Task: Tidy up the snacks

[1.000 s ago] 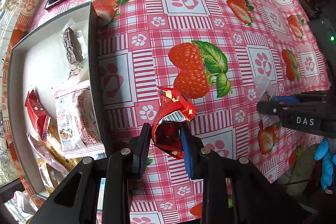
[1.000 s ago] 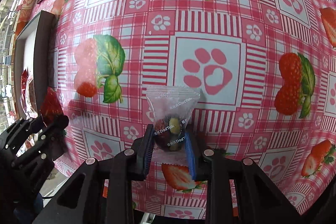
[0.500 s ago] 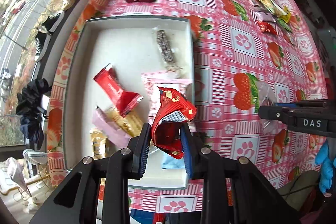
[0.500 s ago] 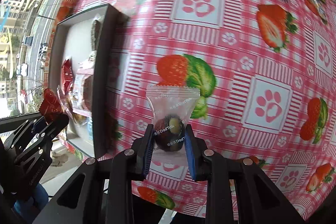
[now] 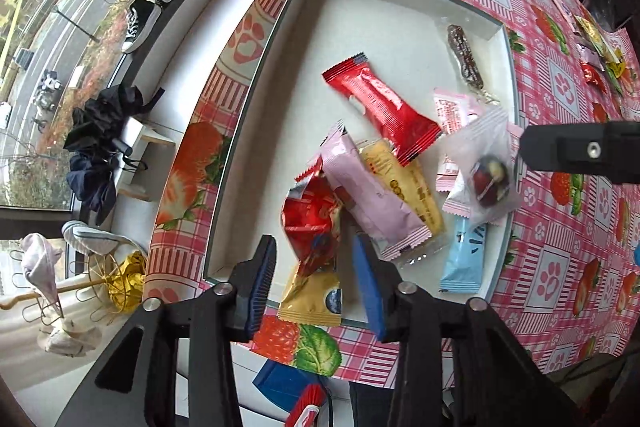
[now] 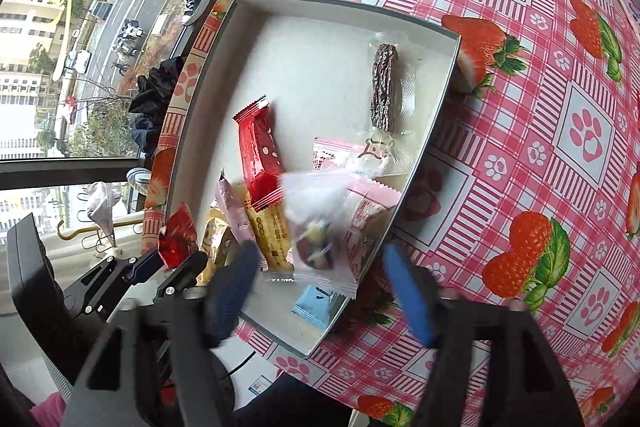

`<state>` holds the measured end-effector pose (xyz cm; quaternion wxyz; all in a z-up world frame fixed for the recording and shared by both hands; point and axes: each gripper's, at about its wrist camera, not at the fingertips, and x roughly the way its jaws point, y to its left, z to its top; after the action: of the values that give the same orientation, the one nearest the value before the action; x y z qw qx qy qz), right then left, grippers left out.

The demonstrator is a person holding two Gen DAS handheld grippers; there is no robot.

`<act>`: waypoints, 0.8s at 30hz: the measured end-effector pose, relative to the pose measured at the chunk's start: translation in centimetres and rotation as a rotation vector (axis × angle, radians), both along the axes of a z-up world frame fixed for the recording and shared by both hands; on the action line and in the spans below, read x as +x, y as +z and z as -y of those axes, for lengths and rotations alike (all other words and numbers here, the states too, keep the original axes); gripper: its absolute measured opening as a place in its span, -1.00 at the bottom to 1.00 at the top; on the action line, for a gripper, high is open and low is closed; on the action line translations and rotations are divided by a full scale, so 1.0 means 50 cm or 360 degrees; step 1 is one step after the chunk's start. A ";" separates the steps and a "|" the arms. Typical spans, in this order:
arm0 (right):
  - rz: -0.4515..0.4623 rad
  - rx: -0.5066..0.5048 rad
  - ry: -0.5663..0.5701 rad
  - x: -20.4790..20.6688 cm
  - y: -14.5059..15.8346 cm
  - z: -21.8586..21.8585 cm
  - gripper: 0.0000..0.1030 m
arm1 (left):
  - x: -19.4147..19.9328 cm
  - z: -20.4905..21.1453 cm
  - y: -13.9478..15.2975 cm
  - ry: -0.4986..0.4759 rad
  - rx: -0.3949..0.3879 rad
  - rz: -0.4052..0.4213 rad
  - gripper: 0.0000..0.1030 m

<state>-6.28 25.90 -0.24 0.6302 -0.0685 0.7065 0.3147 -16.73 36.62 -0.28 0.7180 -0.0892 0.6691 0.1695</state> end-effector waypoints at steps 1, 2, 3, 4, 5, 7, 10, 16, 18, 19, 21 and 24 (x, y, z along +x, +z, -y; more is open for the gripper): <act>0.0009 -0.0015 0.0009 -0.001 -0.005 0.005 0.79 | -0.004 -0.004 -0.007 0.0009 -0.0005 -0.0008 0.25; -0.0001 -0.0037 0.0017 -0.004 -0.009 0.016 0.79 | -0.008 -0.007 -0.014 0.0012 -0.0006 -0.0020 0.29; -0.0007 -0.0062 0.0020 -0.004 -0.013 0.033 0.79 | -0.009 -0.007 -0.023 0.0007 -0.0005 -0.0038 0.30; -0.0007 -0.0083 0.0016 -0.005 -0.009 0.051 0.79 | -0.010 -0.007 -0.032 -0.0001 -0.0009 -0.0063 0.30; -0.0004 -0.0106 0.0008 -0.008 -0.012 0.063 0.79 | -0.011 -0.007 -0.042 -0.0007 -0.0017 -0.0084 0.30; -0.0004 -0.0146 -0.0022 -0.006 -0.010 0.091 0.79 | -0.010 -0.004 -0.062 -0.0013 -0.0047 -0.0119 0.30; -0.0011 -0.0195 -0.0069 -0.007 -0.013 0.124 0.79 | 0.006 0.002 -0.092 -0.0032 -0.0079 -0.0158 0.30; -0.0008 -0.0253 -0.0118 -0.008 0.001 0.173 0.79 | 0.049 0.022 -0.051 -0.0091 -0.0106 -0.0043 0.34; -0.0003 -0.0265 -0.0109 -0.013 0.003 0.172 0.79 | 0.051 0.030 -0.024 -0.0137 -0.0098 -0.0002 0.49; -0.0004 -0.0271 -0.0101 -0.016 0.004 0.171 0.79 | 0.050 0.035 -0.012 -0.0157 -0.0093 0.0013 0.53; -0.0004 -0.0278 -0.0077 -0.026 0.005 0.165 0.85 | 0.047 0.044 0.008 -0.0195 -0.0082 0.0017 0.53; 0.0036 -0.0272 -0.0012 -0.042 0.026 0.155 1.00 | 0.038 0.056 0.028 -0.0219 -0.0070 -0.0006 0.65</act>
<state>-8.41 18.17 1.05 0.6311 -0.1230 0.7239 0.2501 -14.82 33.79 1.12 0.7247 -0.0584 0.6785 0.1051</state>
